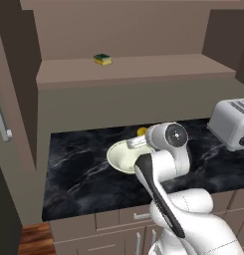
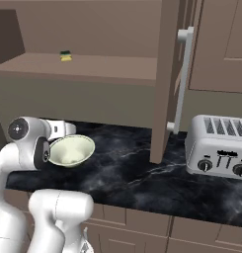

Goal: Pick the mango from the cabinet and place it in the bowl. Then pick the bowl and place it in the sink. Then turn on the sink facuet.

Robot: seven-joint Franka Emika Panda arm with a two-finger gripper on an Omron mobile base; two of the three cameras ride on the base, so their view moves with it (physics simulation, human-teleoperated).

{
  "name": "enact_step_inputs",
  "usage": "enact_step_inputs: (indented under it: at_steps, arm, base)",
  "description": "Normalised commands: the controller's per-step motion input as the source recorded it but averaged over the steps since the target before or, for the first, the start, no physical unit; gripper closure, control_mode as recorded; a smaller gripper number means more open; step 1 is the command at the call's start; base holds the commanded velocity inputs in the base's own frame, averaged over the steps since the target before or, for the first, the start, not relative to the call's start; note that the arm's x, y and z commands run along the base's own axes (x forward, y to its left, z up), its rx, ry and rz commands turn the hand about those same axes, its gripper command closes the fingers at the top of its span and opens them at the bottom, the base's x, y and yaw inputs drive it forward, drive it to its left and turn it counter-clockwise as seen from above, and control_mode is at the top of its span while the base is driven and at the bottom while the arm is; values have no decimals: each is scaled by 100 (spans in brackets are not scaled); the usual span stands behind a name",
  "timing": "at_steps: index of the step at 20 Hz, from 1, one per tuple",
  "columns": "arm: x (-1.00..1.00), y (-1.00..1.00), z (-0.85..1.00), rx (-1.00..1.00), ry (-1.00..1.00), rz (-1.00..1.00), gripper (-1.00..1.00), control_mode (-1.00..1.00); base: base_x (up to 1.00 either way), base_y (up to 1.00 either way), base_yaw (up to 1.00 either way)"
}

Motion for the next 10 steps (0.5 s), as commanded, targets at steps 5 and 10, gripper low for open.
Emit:
enact_step_inputs:
  at_steps: [5,10]
  arm:
    - [27,26,-22,0,15,0,100,-100]
    - [27,10,-28,0,15,0,100,-100]
  base:
    - [0,0,0]
    - [0,0,0]
